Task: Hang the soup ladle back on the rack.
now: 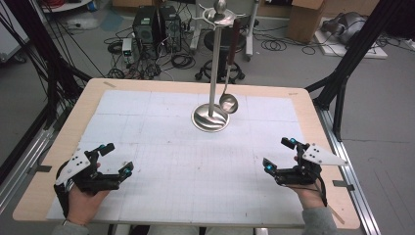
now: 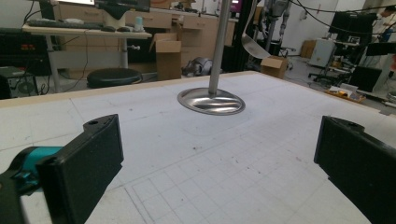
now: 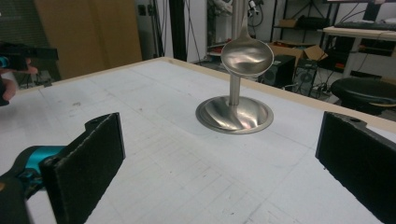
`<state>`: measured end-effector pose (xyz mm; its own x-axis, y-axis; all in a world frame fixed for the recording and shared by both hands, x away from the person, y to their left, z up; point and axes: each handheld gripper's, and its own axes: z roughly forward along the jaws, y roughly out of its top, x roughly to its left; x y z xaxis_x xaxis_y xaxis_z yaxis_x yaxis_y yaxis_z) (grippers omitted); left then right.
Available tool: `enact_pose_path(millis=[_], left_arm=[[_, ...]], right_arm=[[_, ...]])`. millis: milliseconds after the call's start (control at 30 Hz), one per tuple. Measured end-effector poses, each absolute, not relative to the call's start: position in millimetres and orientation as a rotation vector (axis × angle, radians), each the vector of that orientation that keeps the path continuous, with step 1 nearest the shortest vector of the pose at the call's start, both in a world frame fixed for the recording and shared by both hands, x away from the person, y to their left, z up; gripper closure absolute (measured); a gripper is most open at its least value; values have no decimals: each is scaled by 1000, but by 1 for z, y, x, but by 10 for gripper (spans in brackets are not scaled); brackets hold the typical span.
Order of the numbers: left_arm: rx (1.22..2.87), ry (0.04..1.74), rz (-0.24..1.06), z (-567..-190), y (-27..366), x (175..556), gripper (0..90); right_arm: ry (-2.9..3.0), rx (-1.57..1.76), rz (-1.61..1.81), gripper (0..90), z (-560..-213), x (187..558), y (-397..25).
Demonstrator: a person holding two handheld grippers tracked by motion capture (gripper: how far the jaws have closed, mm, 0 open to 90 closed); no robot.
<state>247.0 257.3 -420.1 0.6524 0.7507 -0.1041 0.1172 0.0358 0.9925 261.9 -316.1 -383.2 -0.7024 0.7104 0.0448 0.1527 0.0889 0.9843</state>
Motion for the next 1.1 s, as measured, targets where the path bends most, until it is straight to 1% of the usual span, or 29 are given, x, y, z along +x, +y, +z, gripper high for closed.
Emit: enact_pose_path(millis=[533,933,1100], left_arm=[[1477,775,581,-419,263,242,18],[1447,802,588,-418,270,235,18],[1456,814,603,-419,273,233,18]], right_arm=[[1877,918,1619,1,-395,239,-340],[1843,985,1586,1,-403,235,-361],[1851,984,1604,1,-406,239,-359]])
